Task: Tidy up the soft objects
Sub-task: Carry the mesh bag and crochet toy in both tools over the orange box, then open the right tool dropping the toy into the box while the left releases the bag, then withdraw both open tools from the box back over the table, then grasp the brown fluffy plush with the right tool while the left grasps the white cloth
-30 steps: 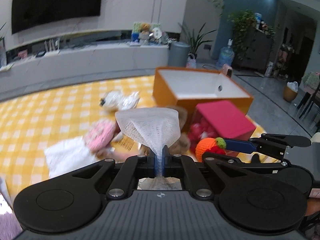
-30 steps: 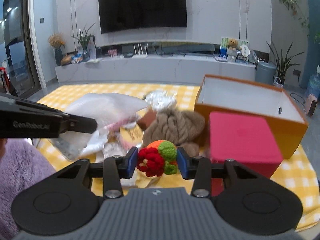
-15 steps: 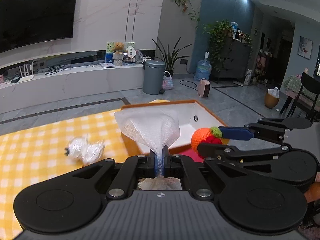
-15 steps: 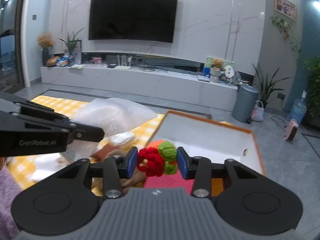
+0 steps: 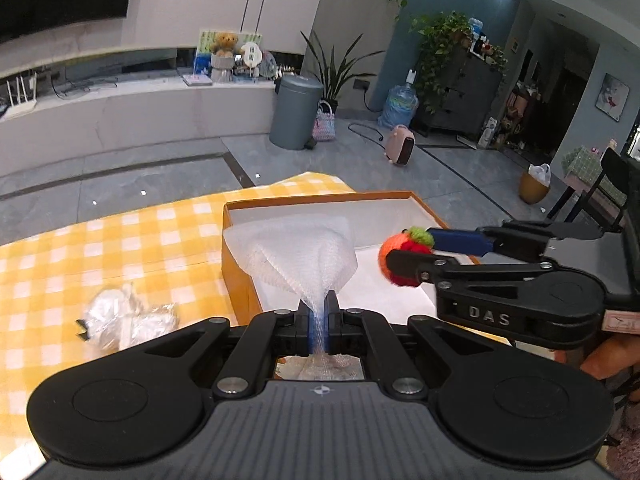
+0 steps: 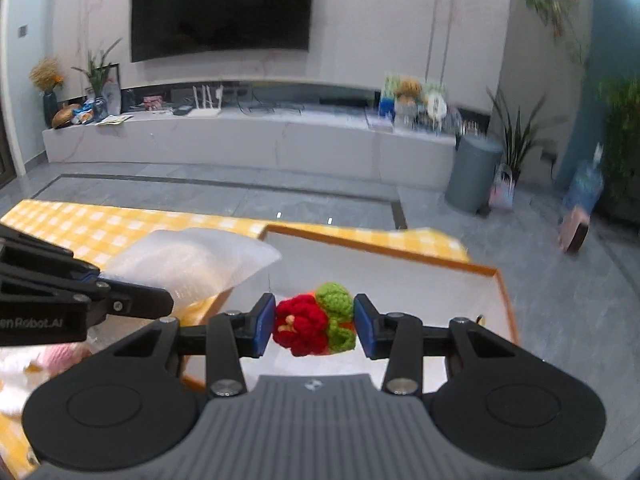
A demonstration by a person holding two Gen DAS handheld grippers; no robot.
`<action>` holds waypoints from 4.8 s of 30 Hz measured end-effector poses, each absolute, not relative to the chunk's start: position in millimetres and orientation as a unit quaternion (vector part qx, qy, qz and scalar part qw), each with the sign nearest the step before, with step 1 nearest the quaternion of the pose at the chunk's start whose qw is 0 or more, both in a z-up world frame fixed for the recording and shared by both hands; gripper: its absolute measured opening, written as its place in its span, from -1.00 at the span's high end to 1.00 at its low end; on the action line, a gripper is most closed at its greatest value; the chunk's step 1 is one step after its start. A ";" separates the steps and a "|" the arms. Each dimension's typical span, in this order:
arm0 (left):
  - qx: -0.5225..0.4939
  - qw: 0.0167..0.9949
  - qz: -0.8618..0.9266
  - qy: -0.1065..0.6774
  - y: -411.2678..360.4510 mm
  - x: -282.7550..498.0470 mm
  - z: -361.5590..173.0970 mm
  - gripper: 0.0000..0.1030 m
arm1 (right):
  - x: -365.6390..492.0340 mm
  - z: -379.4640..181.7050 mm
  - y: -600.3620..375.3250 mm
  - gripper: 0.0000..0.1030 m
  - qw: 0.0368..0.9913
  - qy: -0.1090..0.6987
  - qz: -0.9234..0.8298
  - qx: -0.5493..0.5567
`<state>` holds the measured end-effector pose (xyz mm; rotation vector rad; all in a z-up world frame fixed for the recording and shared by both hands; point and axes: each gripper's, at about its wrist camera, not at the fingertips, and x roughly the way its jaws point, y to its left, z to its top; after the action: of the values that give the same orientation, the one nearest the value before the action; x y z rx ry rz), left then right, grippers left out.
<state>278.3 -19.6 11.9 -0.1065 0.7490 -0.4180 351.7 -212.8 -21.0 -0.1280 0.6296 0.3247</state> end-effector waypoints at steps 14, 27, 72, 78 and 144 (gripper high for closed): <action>-0.002 0.867 -0.212 0.452 -60.5 314.2 -43.8 0.78 | 423.0 -108.1 -228.2 0.17 0.866 0.475 0.154 -0.021; 0.049 0.873 -0.175 0.452 -75.2 314.0 -43.6 0.07 | 426.9 -119.2 -237.6 0.15 0.847 0.513 0.142 0.000; -0.040 0.944 -0.135 0.300 10.2 113.9 -4.7 -0.68 | 169.1 -62.2 -186.4 -0.75 0.964 0.231 0.128 -0.011; -0.059 0.938 -0.095 0.328 47.0 93.1 -28.8 -0.68 | 144.2 -82.0 -159.9 -0.75 0.963 0.229 0.144 -0.006; -0.092 0.899 0.065 0.424 172.3 180.8 -90.2 0.70 | 224.0 -141.8 -72.0 0.32 0.933 0.277 0.186 -0.134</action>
<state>180.8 172.3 -90.2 -0.1909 0.8779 0.1352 224.0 -72.0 -141.8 -0.2734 0.5670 0.3797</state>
